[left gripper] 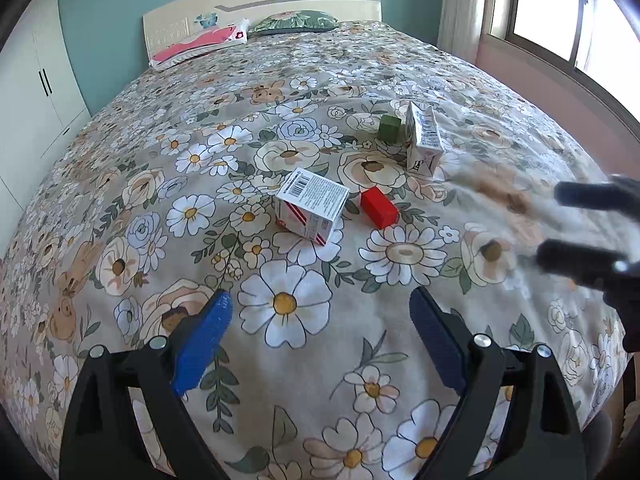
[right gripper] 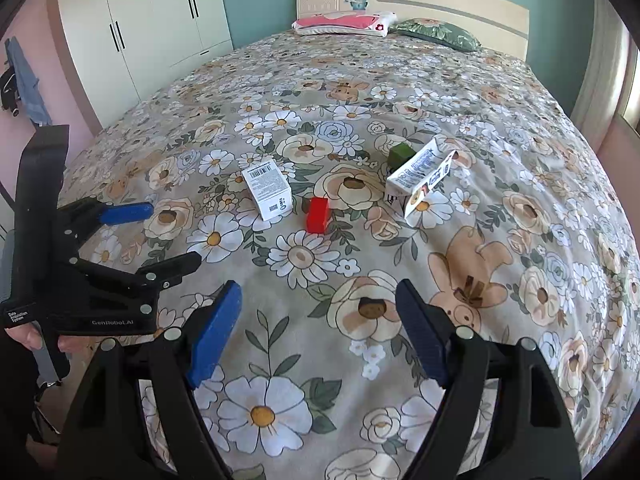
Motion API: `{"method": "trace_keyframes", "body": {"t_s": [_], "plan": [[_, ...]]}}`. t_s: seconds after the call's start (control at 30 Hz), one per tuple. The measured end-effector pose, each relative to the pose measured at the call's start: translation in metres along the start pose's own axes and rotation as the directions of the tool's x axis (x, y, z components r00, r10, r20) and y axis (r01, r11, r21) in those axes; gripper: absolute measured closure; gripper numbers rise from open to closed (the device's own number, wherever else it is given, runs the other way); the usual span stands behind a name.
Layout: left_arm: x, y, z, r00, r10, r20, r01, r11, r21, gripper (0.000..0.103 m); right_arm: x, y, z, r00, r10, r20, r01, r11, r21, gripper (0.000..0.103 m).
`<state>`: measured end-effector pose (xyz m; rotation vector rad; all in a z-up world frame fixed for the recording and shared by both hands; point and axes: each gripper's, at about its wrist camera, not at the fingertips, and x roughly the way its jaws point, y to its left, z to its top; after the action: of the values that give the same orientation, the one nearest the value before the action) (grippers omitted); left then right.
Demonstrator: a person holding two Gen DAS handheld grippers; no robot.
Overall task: Collect trash
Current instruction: 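Grasp the white-red small box with left tool while right tool grasps red block, then carry the small box and red block with both tools over the bin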
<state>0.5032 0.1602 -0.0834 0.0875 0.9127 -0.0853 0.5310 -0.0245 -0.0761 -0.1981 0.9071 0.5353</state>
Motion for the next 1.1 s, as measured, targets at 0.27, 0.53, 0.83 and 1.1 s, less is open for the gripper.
{"method": "trace_keyframes", "body": {"t_s": [0.27,0.53,0.83,1.1], "plan": [[0.066,0.005,0.021,0.999,-0.045,0.019,0.043,0.994,0.104,0.011,0.094,-0.01,0.032,0.999,0.024,-0.033,-0.023,1.0,0.012,0.025],[0.116,0.015,0.039,0.999,-0.045,0.0,0.045,0.994,0.096,0.011,0.156,-0.016,0.056,0.996,0.023,-0.088,-0.02,0.999,0.029,0.03],[0.132,0.01,0.043,0.999,-0.036,-0.012,0.038,0.992,0.119,0.035,0.177,-0.019,0.058,0.992,0.024,-0.121,-0.015,0.997,0.079,0.062],[0.126,0.001,0.041,1.0,-0.03,-0.006,0.03,0.993,0.115,0.046,0.165,-0.021,0.048,0.992,0.043,-0.118,-0.033,0.996,0.088,0.082]]}}
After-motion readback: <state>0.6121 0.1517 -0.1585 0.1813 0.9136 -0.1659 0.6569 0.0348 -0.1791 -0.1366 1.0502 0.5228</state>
